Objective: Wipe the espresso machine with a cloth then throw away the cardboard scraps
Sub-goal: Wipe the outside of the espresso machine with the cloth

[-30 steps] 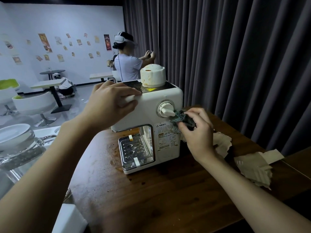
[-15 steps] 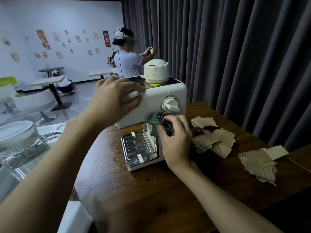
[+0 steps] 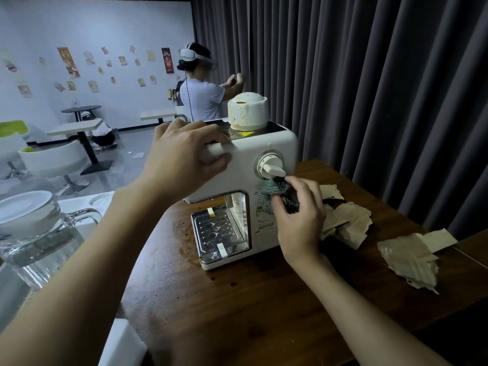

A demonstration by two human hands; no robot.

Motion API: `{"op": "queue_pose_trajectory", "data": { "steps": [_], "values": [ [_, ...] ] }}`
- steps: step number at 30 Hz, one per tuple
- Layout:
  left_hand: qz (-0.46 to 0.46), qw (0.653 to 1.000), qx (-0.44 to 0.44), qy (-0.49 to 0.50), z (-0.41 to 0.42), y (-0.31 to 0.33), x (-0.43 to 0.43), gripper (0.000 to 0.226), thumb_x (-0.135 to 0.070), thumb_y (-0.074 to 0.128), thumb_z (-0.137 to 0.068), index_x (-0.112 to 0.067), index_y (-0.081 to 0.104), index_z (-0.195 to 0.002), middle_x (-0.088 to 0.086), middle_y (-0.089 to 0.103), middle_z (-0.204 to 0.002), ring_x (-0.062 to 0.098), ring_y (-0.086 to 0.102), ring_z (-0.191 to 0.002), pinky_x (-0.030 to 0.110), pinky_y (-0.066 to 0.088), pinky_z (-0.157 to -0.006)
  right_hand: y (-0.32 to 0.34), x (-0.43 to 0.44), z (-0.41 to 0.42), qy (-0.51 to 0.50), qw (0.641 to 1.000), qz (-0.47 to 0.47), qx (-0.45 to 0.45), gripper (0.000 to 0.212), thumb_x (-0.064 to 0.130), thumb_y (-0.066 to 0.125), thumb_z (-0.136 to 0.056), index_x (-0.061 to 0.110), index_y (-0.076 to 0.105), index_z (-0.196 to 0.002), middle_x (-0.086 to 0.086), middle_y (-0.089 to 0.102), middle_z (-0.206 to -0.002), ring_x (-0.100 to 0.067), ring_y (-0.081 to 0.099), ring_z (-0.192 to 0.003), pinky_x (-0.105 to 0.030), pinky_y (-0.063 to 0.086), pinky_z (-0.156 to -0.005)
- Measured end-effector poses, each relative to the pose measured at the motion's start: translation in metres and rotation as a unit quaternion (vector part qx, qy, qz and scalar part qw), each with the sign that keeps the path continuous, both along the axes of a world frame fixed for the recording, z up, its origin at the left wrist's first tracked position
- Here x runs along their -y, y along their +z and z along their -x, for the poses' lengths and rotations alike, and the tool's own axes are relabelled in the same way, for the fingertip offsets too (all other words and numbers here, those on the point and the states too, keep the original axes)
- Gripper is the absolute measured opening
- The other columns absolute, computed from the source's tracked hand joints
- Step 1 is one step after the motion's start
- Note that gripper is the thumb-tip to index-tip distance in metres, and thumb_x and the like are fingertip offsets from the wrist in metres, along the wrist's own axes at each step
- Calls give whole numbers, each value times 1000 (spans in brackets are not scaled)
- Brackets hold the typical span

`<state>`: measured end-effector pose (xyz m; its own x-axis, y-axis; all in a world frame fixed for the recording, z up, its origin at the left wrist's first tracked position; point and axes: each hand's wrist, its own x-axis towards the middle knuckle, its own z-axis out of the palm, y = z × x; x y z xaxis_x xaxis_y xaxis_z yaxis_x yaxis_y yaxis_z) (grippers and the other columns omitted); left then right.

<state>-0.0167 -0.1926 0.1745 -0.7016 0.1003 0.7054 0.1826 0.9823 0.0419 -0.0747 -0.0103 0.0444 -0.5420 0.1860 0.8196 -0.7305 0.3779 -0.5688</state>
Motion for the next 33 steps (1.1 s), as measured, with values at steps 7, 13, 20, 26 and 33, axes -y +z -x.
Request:
{"op": "queue_pose_trajectory", "data": {
  "steps": [7, 13, 20, 26, 33],
  "values": [
    [-8, 1000, 12, 4, -1, -1, -2, 35, -49, 58, -84, -27, 71, -107, -4, 66, -103, 31, 51, -99, 47, 35, -98, -5, -5, 4, 32, 994, -95, -34, 31, -2, 74, -78, 1, 69, -109, -13, 62, -106, -23, 62, -96, -32, 55, -80],
    [-18, 1000, 11, 6, 0, -3, -2, 37, -49, 58, -83, -26, 71, -109, -6, 65, -105, 32, 50, -103, 46, 34, -98, -6, -8, 9, -8, 1000, -1, 2, 28, -1, 73, -78, 1, 69, -106, -11, 61, -103, -14, 57, -94, -22, 49, -83],
    [-21, 1000, 8, 7, -1, -10, -2, 43, -50, 68, -77, -23, 69, -111, -3, 62, -107, 35, 45, -107, 44, 31, -97, -18, 10, -7, 69, 993, -91, -2, 29, 1, 78, -76, 0, 70, -104, -12, 59, -101, -18, 58, -93, -20, 48, -81],
    [-18, 1000, -5, 3, 1, -12, -1, 38, -41, 78, -81, -23, 67, -113, -3, 62, -111, 34, 44, -110, 44, 31, -99, -14, -16, 10, 12, 999, -36, 31, 27, -3, 75, -77, -1, 70, -103, -12, 61, -102, -19, 60, -93, -24, 50, -81],
    [81, 995, -31, 44, -3, -16, -7, 36, -40, 67, -87, -21, 63, -117, -1, 67, -116, 38, 46, -126, 57, 14, -119, -26, -7, 2, 5, 998, -32, 47, 27, -2, 75, -77, -1, 68, -103, -11, 59, -105, -14, 57, -96, -2, 38, -86]
  ]
}}
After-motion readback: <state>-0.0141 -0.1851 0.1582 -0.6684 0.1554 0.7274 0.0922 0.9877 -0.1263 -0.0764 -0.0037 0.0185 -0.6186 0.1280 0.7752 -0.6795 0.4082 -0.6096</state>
